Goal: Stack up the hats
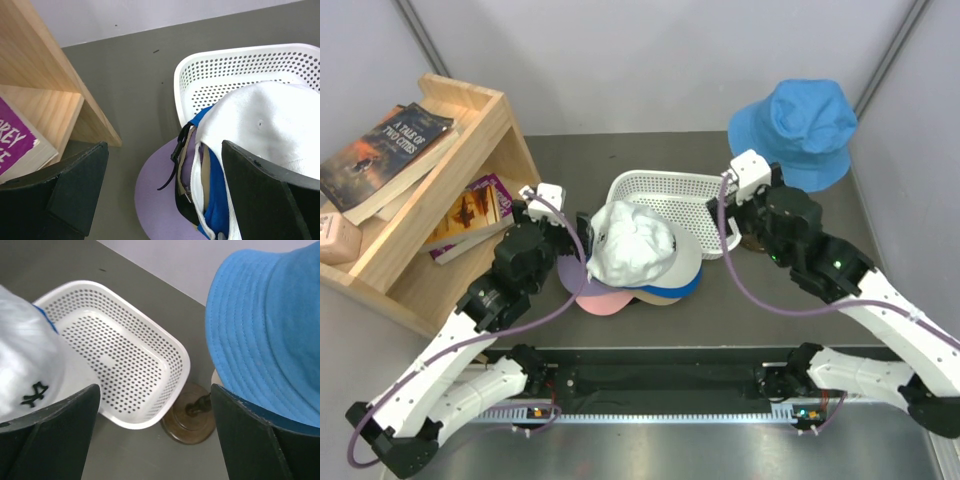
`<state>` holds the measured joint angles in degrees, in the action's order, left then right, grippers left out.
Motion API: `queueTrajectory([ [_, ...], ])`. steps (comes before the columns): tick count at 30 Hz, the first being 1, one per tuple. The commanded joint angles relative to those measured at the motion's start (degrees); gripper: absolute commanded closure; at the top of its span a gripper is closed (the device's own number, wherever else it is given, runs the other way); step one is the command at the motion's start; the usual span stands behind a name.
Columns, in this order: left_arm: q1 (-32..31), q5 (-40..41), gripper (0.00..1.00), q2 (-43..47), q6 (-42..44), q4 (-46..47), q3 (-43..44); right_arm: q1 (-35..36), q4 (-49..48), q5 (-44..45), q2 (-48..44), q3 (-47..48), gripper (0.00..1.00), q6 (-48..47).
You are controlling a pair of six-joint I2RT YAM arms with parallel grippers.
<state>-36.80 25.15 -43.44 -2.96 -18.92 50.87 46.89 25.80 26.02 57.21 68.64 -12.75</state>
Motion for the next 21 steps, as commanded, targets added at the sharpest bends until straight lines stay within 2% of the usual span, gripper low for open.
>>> queueTrajectory([
  [1,0.2,0.3,0.01,4.3,1.4,3.6,-0.6,0.8,-4.3,-6.9,-8.0,-4.0,0.07,4.0],
  [6,0.2,0.1,0.01,10.4,1.1,4.8,-2.0,0.8,-12.7,-6.9,-21.4,-14.5,0.02,8.1],
  [11,0.2,0.3,0.01,14.0,1.4,2.6,-2.2,0.7,-15.8,-3.3,-32.2,-22.7,0.0,9.9],
  [15,0.2,5.0,0.01,17.4,1.0,3.3,-3.6,0.8,-14.9,-1.1,-36.1,-24.7,0.0,10.7],
  [21,0.2,6.6,0.01,19.3,1.1,3.7,-4.6,0.8,-14.1,-0.7,-36.8,-24.6,0.0,11.1],
])
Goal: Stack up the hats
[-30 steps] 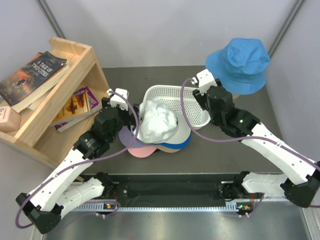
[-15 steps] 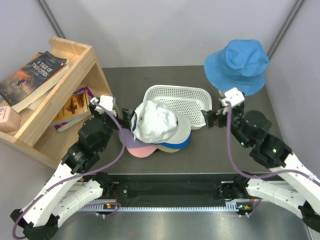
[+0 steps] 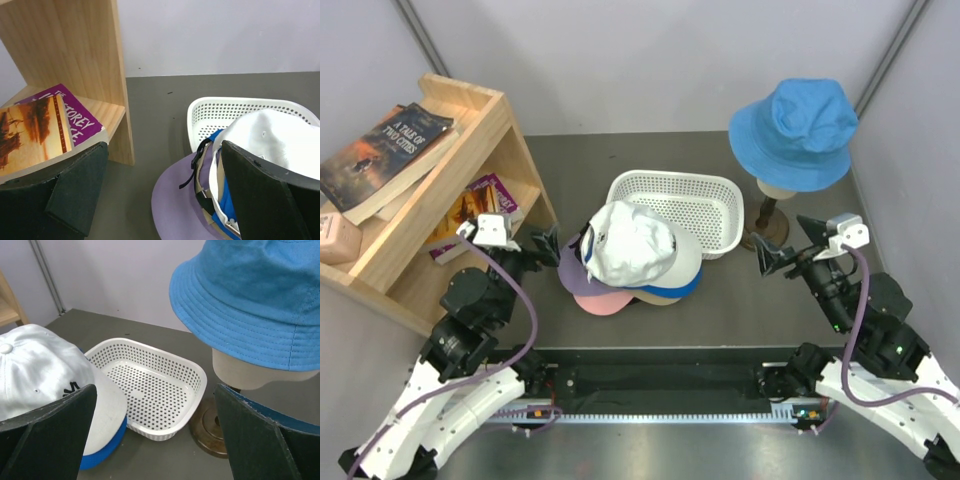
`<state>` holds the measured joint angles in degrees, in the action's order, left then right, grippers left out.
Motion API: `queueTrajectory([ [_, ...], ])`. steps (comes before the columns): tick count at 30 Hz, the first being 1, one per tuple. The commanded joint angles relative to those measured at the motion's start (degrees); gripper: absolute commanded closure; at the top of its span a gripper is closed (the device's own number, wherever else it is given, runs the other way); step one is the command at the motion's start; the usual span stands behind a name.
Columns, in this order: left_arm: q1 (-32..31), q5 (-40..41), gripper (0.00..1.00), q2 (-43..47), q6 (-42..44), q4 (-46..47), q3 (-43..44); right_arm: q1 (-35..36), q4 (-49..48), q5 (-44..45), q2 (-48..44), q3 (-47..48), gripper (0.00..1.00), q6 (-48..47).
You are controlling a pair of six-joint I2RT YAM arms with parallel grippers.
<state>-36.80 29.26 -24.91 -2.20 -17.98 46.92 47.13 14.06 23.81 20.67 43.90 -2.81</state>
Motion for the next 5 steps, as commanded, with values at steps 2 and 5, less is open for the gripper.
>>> queueTrajectory([
  [2,0.2,2.7,0.01,1.1,0.5,2.9,-0.8,0.5,-2.3,1.5,0.0,0.0,0.0,1.1],
  [5,0.2,1.9,0.01,1.5,0.8,3.3,-0.9,0.6,-2.5,1.6,0.3,0.1,0.0,1.1],
])
